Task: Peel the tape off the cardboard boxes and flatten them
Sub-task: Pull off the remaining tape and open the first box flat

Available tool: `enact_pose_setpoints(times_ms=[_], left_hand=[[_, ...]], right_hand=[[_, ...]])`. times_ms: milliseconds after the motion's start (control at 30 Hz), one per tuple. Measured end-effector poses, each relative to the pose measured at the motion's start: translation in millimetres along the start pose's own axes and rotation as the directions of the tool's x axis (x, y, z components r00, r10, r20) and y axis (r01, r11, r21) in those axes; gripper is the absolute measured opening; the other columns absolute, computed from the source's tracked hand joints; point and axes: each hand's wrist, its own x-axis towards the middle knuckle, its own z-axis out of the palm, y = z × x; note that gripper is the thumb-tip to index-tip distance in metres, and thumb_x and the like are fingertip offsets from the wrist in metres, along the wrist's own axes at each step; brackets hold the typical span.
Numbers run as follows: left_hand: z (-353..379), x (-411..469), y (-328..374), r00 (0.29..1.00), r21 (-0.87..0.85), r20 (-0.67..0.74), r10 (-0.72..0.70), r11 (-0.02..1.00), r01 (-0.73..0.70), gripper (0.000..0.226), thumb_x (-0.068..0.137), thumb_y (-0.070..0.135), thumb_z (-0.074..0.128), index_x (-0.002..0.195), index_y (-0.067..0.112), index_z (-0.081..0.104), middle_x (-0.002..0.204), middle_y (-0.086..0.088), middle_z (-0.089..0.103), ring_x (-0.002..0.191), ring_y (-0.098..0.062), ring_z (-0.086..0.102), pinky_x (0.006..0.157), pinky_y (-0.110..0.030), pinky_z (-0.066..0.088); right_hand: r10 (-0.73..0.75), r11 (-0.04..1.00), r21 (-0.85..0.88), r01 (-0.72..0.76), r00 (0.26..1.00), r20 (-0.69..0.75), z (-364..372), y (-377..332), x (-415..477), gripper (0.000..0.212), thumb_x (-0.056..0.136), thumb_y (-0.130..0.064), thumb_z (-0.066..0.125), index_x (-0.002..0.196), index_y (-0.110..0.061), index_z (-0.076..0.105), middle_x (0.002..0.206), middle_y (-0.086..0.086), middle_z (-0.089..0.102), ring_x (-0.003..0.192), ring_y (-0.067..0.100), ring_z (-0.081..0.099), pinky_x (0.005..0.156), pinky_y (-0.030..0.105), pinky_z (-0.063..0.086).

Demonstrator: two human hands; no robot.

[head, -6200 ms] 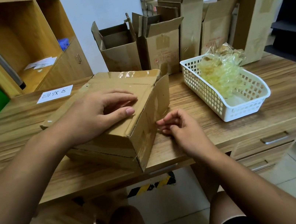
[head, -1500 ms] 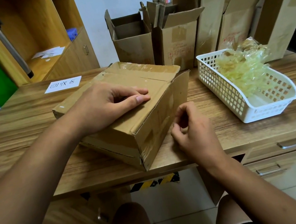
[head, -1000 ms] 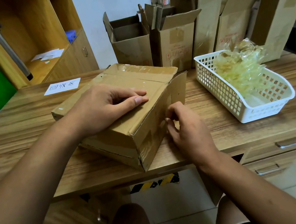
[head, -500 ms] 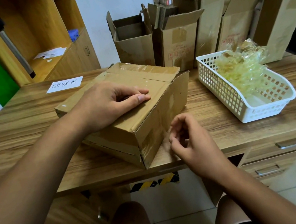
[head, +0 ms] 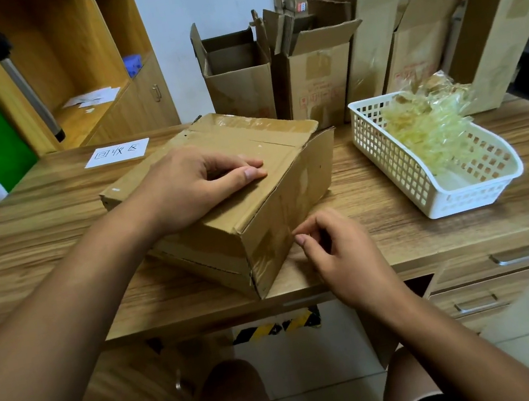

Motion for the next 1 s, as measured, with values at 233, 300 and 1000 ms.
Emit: enact_pose_setpoints(times_ms=[233, 300, 1000], left_hand=[[2, 1, 5, 1.000, 0.013, -0.001, -0.021, 1.000, 0.021, 0.051, 0.078, 0.071, 0.051, 0.115, 0.043, 0.073, 0.119, 0.031, 0.066, 0.121, 0.003, 0.055, 0.104, -0.042, 0.048], [4, 2, 5, 0.999, 0.032, -0.021, -0.033, 0.999, 0.034, 0.047, 0.081, 0.070, 0.052, 0.115, 0.043, 0.073, 0.119, 0.030, 0.066, 0.119, 0.001, 0.056, 0.102, -0.043, 0.049], [21, 21, 1, 0.917, 0.281, -0.349, -0.193, 0.912, 0.299, 0.036, 0.094, 0.065, 0.048, 0.114, 0.046, 0.070, 0.115, 0.009, 0.072, 0.105, -0.023, 0.060, 0.085, -0.046, 0.051]], right_hand=[[-0.166, 0.986, -0.012, 0.167, 0.985, 0.051, -11, -5, -61, 0.011, 0.097, -0.025, 0.058, 0.088, -0.030, 0.056, 0.086, -0.017, 0.049, 0.082, 0.005, 0.054, 0.068, 0.012, 0.038], [-0.159, 0.987, 0.003, 0.159, 0.987, 0.023, -13, -3, -62, 0.010, 0.096, -0.024, 0.058, 0.088, -0.029, 0.057, 0.088, -0.016, 0.050, 0.083, 0.006, 0.056, 0.069, 0.012, 0.039], [-0.052, 0.785, 0.612, 0.094, 0.995, -0.085, -10, -7, -43, 0.015, 0.091, 0.003, 0.064, 0.084, -0.009, 0.058, 0.099, 0.010, 0.075, 0.106, 0.024, 0.073, 0.092, 0.039, 0.059]])
